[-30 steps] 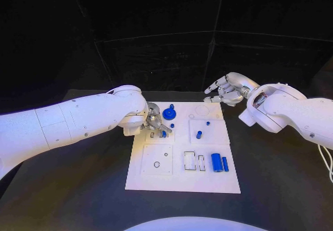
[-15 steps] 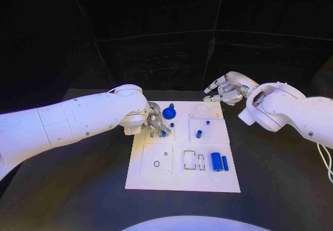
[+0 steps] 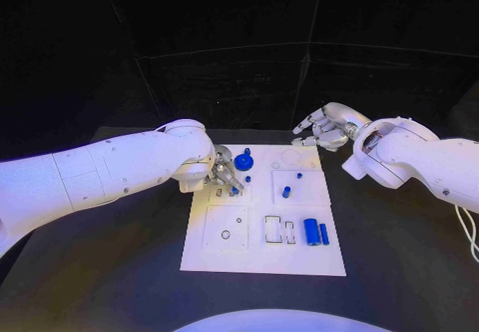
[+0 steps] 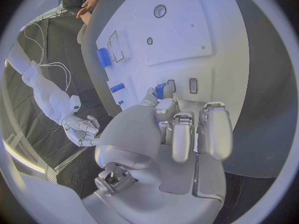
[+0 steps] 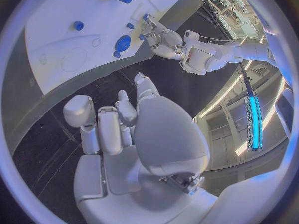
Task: Assemble the parts on the task board
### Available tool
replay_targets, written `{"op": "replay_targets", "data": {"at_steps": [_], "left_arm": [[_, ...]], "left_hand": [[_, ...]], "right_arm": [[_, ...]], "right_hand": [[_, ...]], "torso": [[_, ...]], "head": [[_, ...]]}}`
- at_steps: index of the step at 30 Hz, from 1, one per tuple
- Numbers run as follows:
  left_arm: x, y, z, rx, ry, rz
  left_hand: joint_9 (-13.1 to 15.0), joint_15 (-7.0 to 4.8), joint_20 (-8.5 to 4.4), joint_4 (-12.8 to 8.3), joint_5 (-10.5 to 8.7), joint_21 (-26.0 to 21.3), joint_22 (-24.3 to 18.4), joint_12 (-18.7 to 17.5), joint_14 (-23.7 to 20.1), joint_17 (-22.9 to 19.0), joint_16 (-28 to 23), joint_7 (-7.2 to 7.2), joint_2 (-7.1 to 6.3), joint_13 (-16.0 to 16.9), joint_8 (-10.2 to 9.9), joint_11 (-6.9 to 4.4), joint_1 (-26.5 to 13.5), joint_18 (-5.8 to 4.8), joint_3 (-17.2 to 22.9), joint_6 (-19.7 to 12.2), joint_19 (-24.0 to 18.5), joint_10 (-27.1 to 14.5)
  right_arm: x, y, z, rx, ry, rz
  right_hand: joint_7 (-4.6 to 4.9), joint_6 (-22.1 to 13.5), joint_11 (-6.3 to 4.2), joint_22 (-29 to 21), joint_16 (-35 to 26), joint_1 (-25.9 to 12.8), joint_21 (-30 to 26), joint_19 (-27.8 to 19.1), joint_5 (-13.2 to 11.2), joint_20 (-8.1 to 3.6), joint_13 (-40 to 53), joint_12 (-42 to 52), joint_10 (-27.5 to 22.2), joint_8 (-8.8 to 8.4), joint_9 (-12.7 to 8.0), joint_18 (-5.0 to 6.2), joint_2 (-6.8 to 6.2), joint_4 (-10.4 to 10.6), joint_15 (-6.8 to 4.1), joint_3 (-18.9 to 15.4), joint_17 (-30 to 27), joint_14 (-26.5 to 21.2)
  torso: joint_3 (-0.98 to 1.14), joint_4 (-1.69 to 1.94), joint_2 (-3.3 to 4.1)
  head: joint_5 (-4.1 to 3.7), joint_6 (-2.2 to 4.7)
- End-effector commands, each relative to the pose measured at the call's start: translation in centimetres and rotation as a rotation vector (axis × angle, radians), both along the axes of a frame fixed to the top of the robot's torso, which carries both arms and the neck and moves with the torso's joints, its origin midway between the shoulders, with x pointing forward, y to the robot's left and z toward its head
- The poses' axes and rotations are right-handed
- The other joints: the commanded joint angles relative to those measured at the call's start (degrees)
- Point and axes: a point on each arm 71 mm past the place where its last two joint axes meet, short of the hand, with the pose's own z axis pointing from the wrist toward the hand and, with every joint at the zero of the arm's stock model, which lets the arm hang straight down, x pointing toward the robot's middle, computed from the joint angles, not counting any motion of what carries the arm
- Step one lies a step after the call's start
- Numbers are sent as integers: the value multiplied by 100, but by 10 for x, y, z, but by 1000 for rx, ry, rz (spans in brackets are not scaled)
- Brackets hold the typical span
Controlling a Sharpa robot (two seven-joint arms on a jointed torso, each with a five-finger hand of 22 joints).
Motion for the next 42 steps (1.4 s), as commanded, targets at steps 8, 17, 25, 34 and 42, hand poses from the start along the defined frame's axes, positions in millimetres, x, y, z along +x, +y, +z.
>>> {"op": "replay_targets", "data": {"at_steps": [8,17,25,34,42], "left_arm": [[-2,6,2,-69,-37,17],[-4,14,6,-128,-84,71],[-10,21,3,-139,-104,111],[-12,25,-9,-92,-122,108],[-13,24,-14,-74,-111,101]], "left_hand": [[223,29,20,-734,185,-75,19,-13,605,1509,18,69,-1143,-29,121,23,-1099,-26,3777,4,4,78],[350,20,9,-862,277,-68,53,-5,605,1509,18,36,-1278,-44,241,31,-1381,-30,4287,-6,21,118],[391,12,4,-923,300,-67,62,-32,605,1509,18,32,-1310,-88,280,24,-1444,-31,4430,-8,27,118],[399,10,3,-938,304,-53,86,-27,605,1509,18,32,-1318,-83,286,23,-1456,-36,4460,-12,37,125],[403,9,2,-945,305,-47,96,-18,605,1509,18,32,-1322,-73,290,23,-1463,-38,4472,-12,41,132]], "right_arm": [[0,1,1,-25,-2,10],[1,1,0,-27,0,8],[1,-1,0,-28,-2,4],[1,0,1,-46,-20,9],[1,0,1,-49,-23,9]], "right_hand": [[-9,-1,-28,-10,-23,-58,-25,-28,62,-22,3,-4,-25,44,-3,67,23,8,-33,-41,4,153],[-9,-1,-28,-12,-24,-64,-27,-29,67,-22,-1,-6,-27,47,-4,68,21,12,-33,-44,3,153],[-8,-4,-27,-13,-26,-77,-29,-27,75,-22,-5,-7,-29,51,-4,68,18,20,-32,-53,3,154],[-8,-9,-27,-23,-32,-82,-34,-32,80,-22,-16,-13,-36,52,-5,69,15,23,-32,-57,-7,153],[-8,-9,-27,-23,-32,-82,-34,-32,80,-22,-16,-13,-36,52,-5,69,15,23,-32,-57,-7,153]], "torso": [[-2,11,-4],[1,14,-7],[13,29,-16],[16,18,-14],[18,20,-13]], "head": [[11,-4],[47,-25],[76,-52],[95,-66],[107,-70]]}}
